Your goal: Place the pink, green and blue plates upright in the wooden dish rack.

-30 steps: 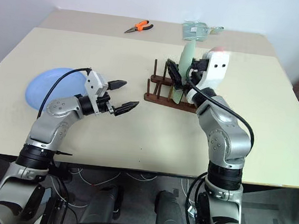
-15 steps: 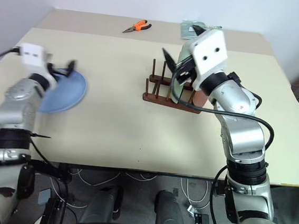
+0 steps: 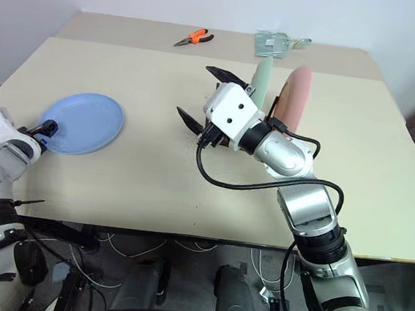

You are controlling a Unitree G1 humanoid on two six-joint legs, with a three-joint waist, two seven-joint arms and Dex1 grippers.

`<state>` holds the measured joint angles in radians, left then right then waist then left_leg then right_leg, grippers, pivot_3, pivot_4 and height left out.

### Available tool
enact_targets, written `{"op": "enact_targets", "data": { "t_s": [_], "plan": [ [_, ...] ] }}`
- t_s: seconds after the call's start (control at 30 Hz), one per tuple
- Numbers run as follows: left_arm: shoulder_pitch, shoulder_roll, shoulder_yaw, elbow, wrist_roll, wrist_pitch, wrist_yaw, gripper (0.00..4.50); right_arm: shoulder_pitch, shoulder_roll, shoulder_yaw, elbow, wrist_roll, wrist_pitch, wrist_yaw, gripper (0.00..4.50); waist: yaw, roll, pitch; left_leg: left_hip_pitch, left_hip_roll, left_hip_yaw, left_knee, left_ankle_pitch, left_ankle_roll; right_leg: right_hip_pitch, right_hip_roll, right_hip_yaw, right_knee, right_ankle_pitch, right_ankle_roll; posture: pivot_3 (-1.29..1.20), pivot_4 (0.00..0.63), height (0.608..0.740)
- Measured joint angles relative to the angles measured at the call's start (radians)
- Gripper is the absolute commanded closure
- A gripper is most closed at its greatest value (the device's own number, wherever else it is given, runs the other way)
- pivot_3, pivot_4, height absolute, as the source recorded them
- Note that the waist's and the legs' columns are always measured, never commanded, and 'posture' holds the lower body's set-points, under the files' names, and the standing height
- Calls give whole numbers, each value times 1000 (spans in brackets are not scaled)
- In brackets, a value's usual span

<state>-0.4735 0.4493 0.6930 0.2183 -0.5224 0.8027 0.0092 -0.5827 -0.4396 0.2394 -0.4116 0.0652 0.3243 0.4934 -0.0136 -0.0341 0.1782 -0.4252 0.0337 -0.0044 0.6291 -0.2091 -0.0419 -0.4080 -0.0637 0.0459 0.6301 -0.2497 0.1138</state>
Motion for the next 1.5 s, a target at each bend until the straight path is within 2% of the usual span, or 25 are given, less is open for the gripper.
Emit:
{"op": "enact_targets", "data": {
  "t_s": [0.17,0.3,0.4,0.53,0.63,0.83,0.93,1.17,1.27,1.3,1.33,1.4,1.5],
  "plan": [
    [3,-20,6,-21,-34,41,18,4456,0,8,2,4,-4,0,23,0,1,0,0,0,0,0,0,0,0,0,0,0,0,0,0,0,150,726],
    [-1,-27,-25,-44,-40,32,-1,4456,-1,-2,5,4,-21,4,46,0,1,0,0,0,0,0,0,0,0,0,0,0,-1,-2,-3,0,150,726],
    [-16,-45,-115,-120,-41,-5,-67,4456,-2,-20,34,4,-70,-12,68,0,5,-1,1,-1,0,0,0,0,0,0,0,0,-1,-2,-3,0,150,726],
    [-140,-34,-290,-245,-43,6,-150,4456,-2,-40,126,5,-161,-84,104,0,2,-2,1,-1,-1,0,0,0,-1,0,0,0,-2,-2,-3,0,150,726],
    [-255,-27,-368,-328,-62,45,-181,4456,-7,-38,197,40,-251,-154,110,0,-9,-2,1,0,-1,1,-1,0,0,-1,1,1,-1,0,0,0,150,726],
    [-284,-33,-410,-358,-86,120,-186,4456,-59,5,250,194,-384,-248,97,0,-28,-1,2,1,0,0,-1,0,0,-1,2,1,0,0,0,0,150,726],
    [-284,-40,-415,-362,-99,134,-186,4500,-70,26,257,249,-426,-268,86,924,-26,-2,2,0,0,0,-1,0,0,-1,2,1,0,0,0,0,150,726],
    [-284,-41,-414,-402,-119,153,-191,4500,-83,54,255,296,-483,-271,82,4478,-23,-2,2,0,0,0,-1,0,0,-1,1,1,0,0,0,0,150,726],
    [-281,-39,-406,-409,-122,153,-192,4500,-85,61,253,301,-498,-281,78,4478,-24,-2,2,0,0,0,-1,0,0,-1,2,1,0,0,0,0,150,726],
    [-279,-40,-402,-413,-126,153,-194,3780,-85,63,253,303,-506,-284,77,4500,-24,-1,2,0,0,0,-1,0,0,-1,1,1,0,0,0,0,150,726],
    [-276,-41,-401,-416,-133,153,-198,3469,-85,64,253,303,-513,-287,75,4500,-24,-1,2,0,0,0,-1,0,0,-1,2,1,0,0,0,0,150,726],
    [-272,-50,-399,-419,-150,153,-207,2557,-85,67,253,306,-523,-290,72,4500,-24,-1,2,0,0,0,-1,0,0,-1,1,1,0,0,0,0,150,726],
    [-269,-68,-386,-418,-160,109,-213,1008,-86,72,253,322,-535,-301,66,4500,-23,-2,2,0,0,0,-1,0,-1,-1,1,1,0,0,0,0,150,726]
  ]
}}
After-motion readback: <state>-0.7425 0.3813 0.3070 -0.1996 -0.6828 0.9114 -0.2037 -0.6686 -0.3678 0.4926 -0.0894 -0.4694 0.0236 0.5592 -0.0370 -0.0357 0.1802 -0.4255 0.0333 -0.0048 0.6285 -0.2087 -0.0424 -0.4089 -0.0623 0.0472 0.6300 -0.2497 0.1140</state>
